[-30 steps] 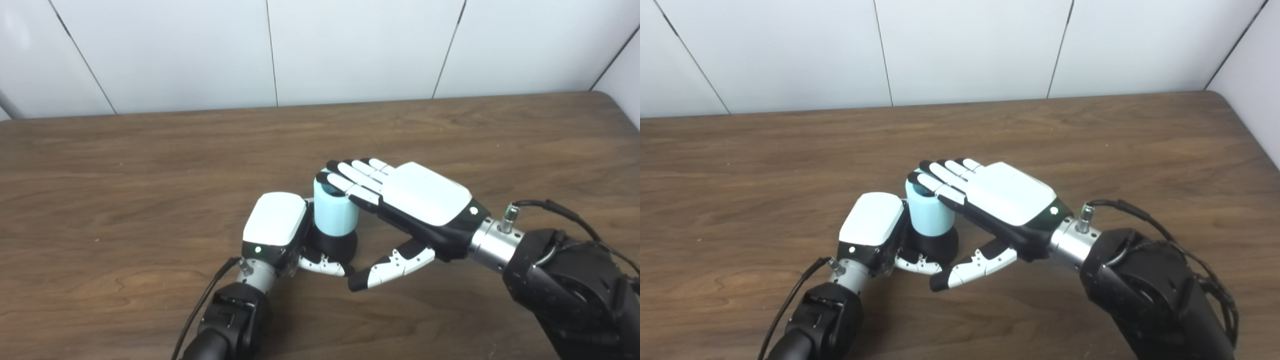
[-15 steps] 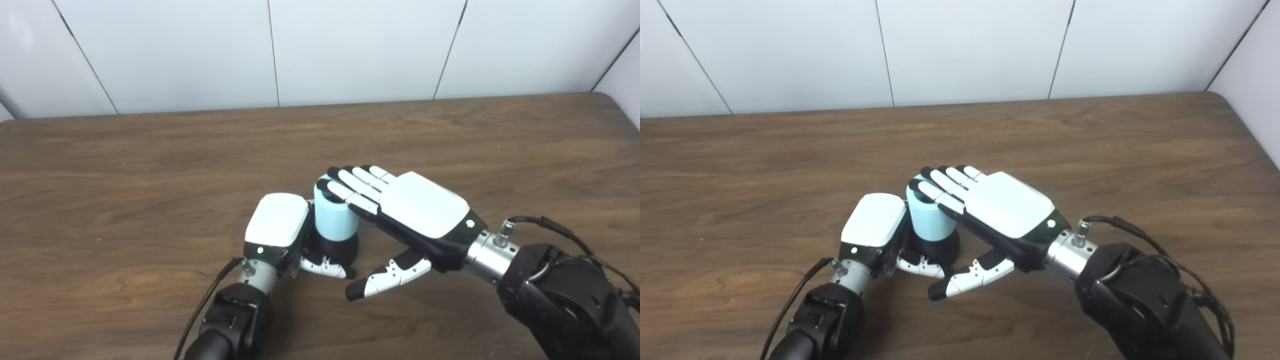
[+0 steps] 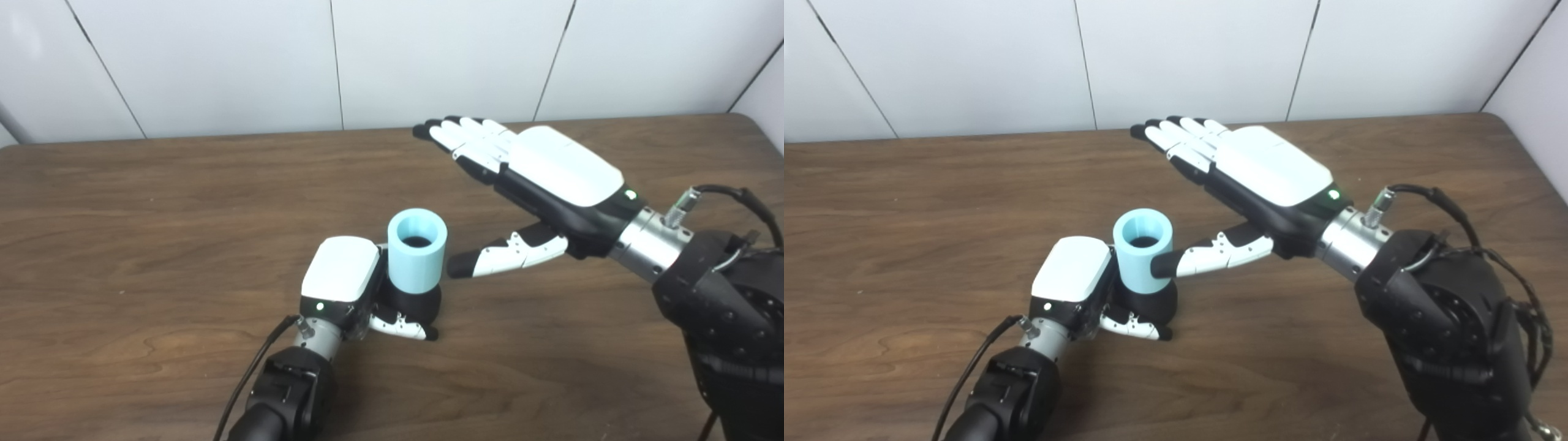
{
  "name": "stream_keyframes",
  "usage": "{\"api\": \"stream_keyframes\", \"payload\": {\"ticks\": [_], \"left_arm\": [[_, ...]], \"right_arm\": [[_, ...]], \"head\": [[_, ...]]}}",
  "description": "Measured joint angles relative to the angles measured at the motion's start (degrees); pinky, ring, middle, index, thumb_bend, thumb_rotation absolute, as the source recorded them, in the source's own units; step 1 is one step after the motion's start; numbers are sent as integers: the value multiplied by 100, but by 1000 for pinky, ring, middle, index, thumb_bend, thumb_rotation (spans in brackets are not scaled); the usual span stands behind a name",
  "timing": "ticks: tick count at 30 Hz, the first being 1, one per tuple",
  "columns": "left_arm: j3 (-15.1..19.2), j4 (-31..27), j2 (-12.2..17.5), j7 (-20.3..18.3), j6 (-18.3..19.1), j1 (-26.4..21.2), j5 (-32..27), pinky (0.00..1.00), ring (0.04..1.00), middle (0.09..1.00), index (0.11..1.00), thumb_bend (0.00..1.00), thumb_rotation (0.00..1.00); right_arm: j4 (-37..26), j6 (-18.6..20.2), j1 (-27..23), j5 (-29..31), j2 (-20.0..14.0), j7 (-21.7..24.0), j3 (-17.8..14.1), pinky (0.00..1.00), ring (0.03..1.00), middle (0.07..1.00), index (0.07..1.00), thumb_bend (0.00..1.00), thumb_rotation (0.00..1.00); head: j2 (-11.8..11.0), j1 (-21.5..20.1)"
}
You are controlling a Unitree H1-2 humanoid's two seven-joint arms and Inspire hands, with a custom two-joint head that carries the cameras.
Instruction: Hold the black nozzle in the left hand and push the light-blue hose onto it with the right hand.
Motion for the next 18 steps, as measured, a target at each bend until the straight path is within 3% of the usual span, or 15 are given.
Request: {"api": "stream_keyframes", "payload": {"ticks": [8, 10, 11, 13, 14, 15, 16, 18], "left_arm": [[6, 0, 3, -9, 1, -1, 1, 373, 403, 477, 485, 527, 0], [9, -2, 5, -9, -4, 0, 0, 357, 400, 415, 487, 524, 0], [12, -2, 8, -9, -8, -1, -1, 354, 399, 407, 488, 523, 0], [19, -2, 12, -9, -18, -1, -6, 349, 402, 405, 487, 524, 0], [28, -2, 12, -9, -24, -1, -11, 352, 407, 410, 486, 524, 0], [37, -2, 12, -9, -35, -1, -23, 366, 422, 421, 487, 526, 0], [49, -2, 13, -8, -46, 3, -27, 398, 450, 444, 490, 527, 0], [70, -2, 14, -7, -56, 11, -28, 447, 495, 476, 491, 526, 0]], "right_arm": [[247, 505, 369, 138, 448, -371, -177, 833, 970, 986, 983, 560, 997], [312, 606, 459, 241, 559, -495, -234, 656, 844, 972, 984, 558, 972], [362, 648, 507, 320, 642, -580, -277, 614, 800, 966, 985, 554, 970], [524, 681, 627, 433, 809, -808, -320, 475, 605, 894, 984, 530, 987], [622, 682, 697, 456, 888, -923, -328, 445, 569, 875, 984, 524, 994], [708, 686, 783, 465, 980, -1009, -339, 469, 596, 873, 981, 520, 997], [788, 690, 861, 483, 1061, -1105, -353, 599, 723, 902, 979, 517, 999], [888, 700, 998, 558, 1208, -1229, -420, 736, 800, 938, 983, 514, 1000]], "head": [[18, 35], [26, 44], [26, 44], [35, 44], [35, 35], [35, 35], [35, 35], [35, 18]]}}
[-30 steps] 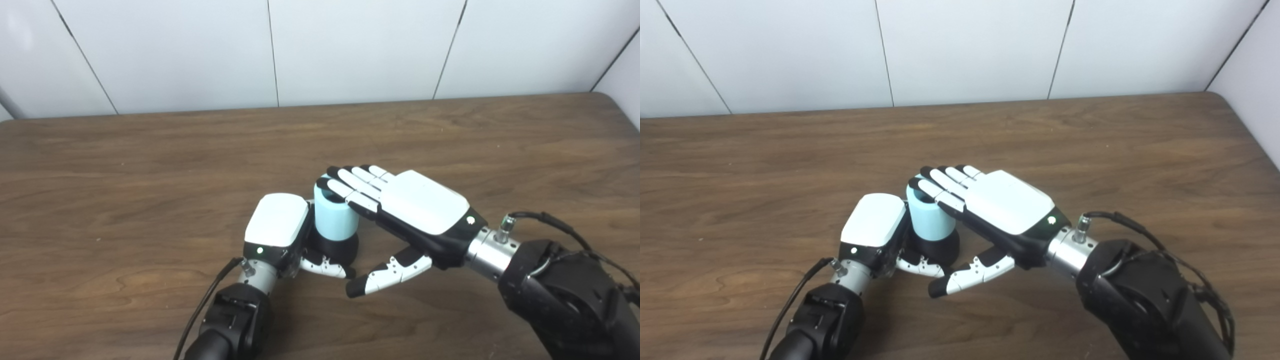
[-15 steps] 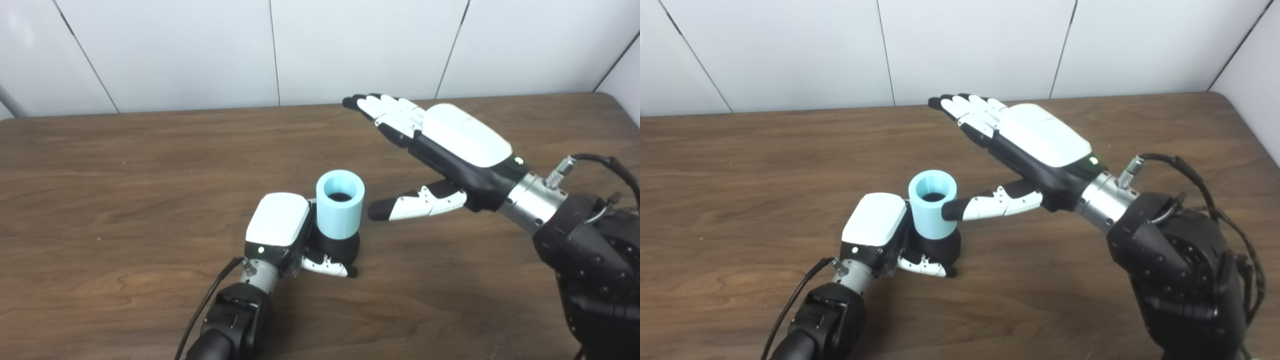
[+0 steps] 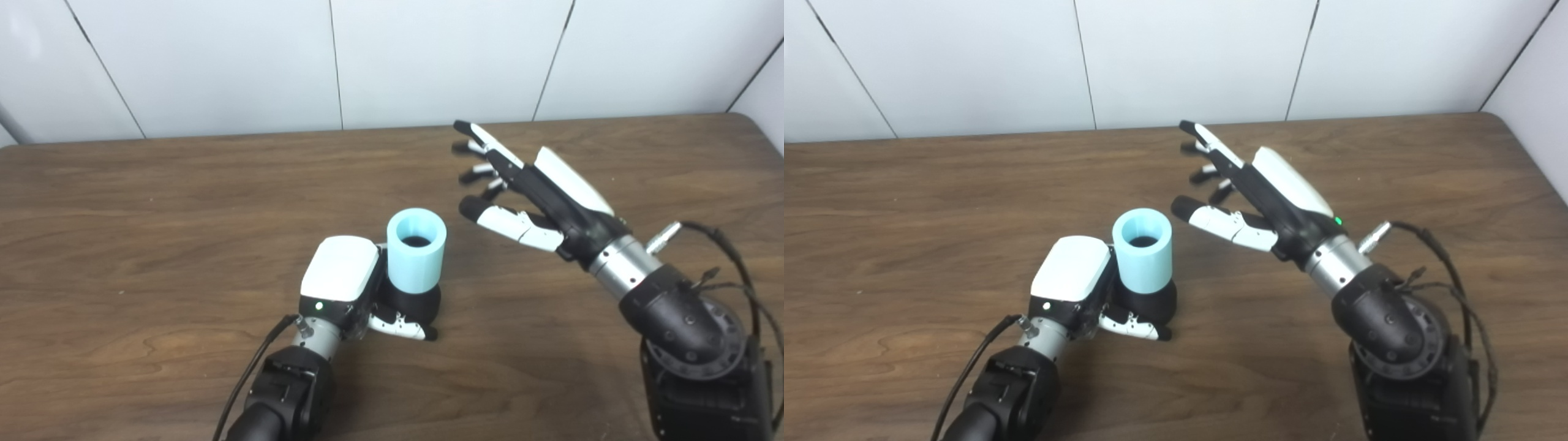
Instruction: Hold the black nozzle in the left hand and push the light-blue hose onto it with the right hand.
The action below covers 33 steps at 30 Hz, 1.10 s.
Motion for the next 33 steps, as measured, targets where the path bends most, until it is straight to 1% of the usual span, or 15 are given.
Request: {"api": "stream_keyframes", "payload": {"ticks": [1, 3, 4, 5, 7, 8, 12, 16, 19, 21, 23, 24, 26, 29, 33], "left_arm": [[8, 0, 0, 4, -2, 6, 6, 468, 513, 481, 496, 526, 0], [9, 0, 1, 18, -11, 14, 26, 504, 546, 488, 498, 525, 0], [11, 0, 2, 30, -35, 19, 28, 544, 583, 556, 496, 524, 34], [17, 0, 5, 49, -66, 25, 29, 593, 625, 610, 583, 760, 114], [41, 0, 11, 73, -127, 32, 16, 637, 659, 647, 640, 892, 165], [57, -3, 15, 84, -160, 33, 2, 712, 714, 707, 695, 957, 210], [124, -39, 29, 34, -192, 6, -69, 856, 823, 824, 814, 1000, 266], [206, -42, 59, -106, -197, -84, -149, 956, 891, 884, 895, 1000, 318], [320, -75, 80, -269, -199, -124, -232, 943, 881, 872, 884, 1000, 334], [403, -120, 82, -359, -192, -130, -327, 809, 791, 789, 808, 1000, 336], [538, -265, 55, -669, -133, -133, -407, 605, 653, 691, 713, 1000, 319], [627, -369, 36, -850, -45, -140, -443, 539, 605, 658, 679, 1000, 304], [813, -571, -2, -1302, 202, -179, -528, 476, 561, 623, 636, 1000, 282], [1101, -781, 53, -1922, 531, -345, -689, 519, 614, 668, 680, 1000, 282], [1330, -1081, 380, -2887, 847, -688, -952, 681, 785, 797, 855, 1000, 276]], "right_arm": [[39, 1, 46, 77, 79, -33, -71, 781, 851, 957, 988, 520, 1000], [181, 9, 114, 227, 372, -91, -363, 776, 900, 959, 987, 521, 1000], [228, 13, 152, 279, 533, -130, -514, 773, 918, 962, 989, 517, 1000], [287, 16, 191, 363, 716, -153, -656, 774, 932, 967, 994, 502, 1000], [416, 21, 259, 491, 1007, -179, -840, 774, 939, 968, 998, 488, 1000], [462, 23, 303, 569, 1087, -186, -891, 808, 940, 971, 1000, 455, 1000], [623, 24, 474, 777, 1218, -316, -890, 811, 927, 960, 1000, 439, 1000], [792, 26, 628, 888, 1201, -657, -837, 801, 907, 938, 987, 436, 1000], [867, 25, 673, 1016, 1179, -917, -749, 792, 899, 930, 982, 442, 1000], [908, 25, 681, 1056, 1156, -1069, -682, 787, 899, 929, 981, 441, 1000], [912, 25, 696, 1151, 1109, -1204, -638, 784, 901, 928, 982, 444, 1000], [917, 25, 696, 1201, 1069, -1257, -612, 782, 900, 926, 983, 438, 1000], [933, 25, 696, 1310, 997, -1336, -566, 773, 899, 924, 985, 424, 1000], [964, 26, 697, 1449, 973, -1452, -535, 769, 908, 934, 996, 417, 1000], [967, 27, 699, 1640, 934, -1510, -479, 740, 910, 944, 1000, 421, 1000]], "head": [[0, 0], [0, 0], [-9, 0], [-17, -17], [-26, -9], [-26, -26], [-44, -27], [-53, -35], [-44, -44], [-44, -35], [-53, -18], [-53, 0], [-53, 0], [-53, -9], [-53, 9]]}}
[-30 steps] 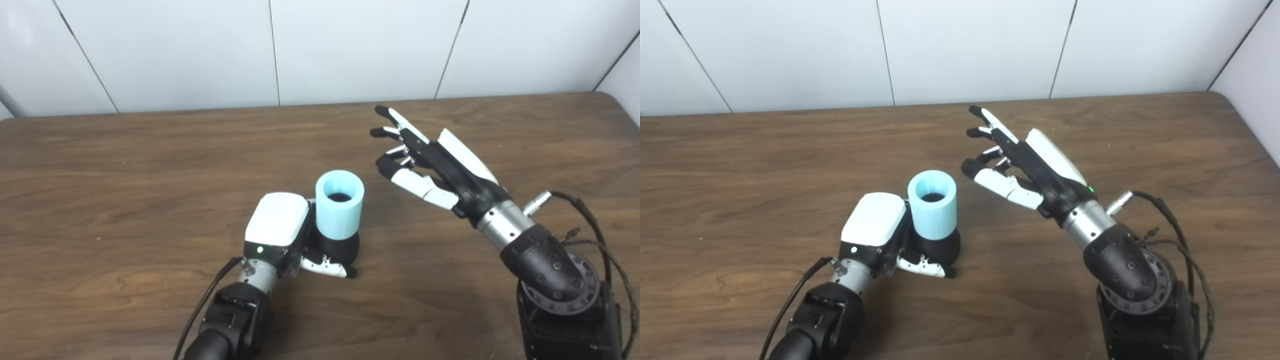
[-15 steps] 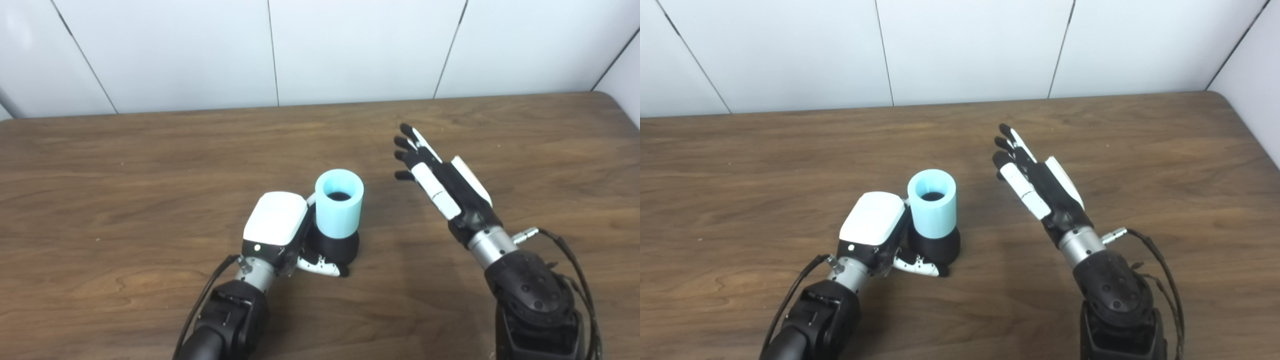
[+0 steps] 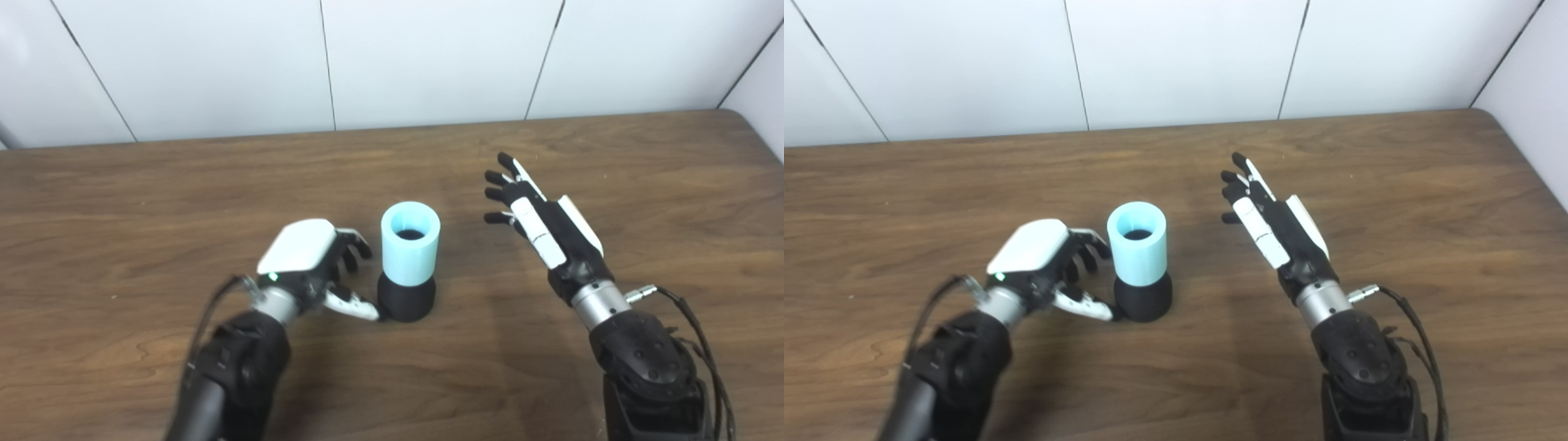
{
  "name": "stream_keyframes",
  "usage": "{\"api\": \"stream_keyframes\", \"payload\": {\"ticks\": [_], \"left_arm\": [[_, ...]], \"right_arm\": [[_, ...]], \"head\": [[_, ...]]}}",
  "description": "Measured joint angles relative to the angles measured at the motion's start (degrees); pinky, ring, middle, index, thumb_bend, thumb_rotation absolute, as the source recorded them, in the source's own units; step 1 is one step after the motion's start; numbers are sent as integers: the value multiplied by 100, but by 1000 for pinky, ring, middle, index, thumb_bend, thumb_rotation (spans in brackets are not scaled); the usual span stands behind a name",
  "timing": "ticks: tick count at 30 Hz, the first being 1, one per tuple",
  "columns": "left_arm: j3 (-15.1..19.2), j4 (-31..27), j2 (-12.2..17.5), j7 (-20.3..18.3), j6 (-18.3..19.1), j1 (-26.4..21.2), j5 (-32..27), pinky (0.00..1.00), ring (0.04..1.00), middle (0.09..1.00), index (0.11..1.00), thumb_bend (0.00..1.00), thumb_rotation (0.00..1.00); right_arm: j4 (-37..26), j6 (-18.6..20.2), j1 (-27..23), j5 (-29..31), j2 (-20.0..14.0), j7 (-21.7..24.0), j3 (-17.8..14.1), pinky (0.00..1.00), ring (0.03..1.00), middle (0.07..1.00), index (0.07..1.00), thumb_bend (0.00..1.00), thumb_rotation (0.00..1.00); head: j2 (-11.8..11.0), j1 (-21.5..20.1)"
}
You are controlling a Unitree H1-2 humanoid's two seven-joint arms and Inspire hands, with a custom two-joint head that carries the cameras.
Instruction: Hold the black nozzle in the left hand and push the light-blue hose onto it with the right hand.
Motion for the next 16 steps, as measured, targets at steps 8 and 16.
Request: {"api": "stream_keyframes", "payload": {"ticks": [8, 16], "left_arm": [[576, -359, 451, -984, 355, -340, -1054, 977, 996, 992, 997, 1000, 309], [2821, -345, -409, -431, 381, -173, -3210, 819, 874, 894, 869, 811, 255]], "right_arm": [[95, 0, 7, 169, -148, -210, 84, 739, 911, 943, 1000, 424, 1000], [131, 1, 62, 260, -160, -363, 156, 745, 905, 940, 989, 431, 1000]], "head": [[-18, 18], [-9, 44]]}}
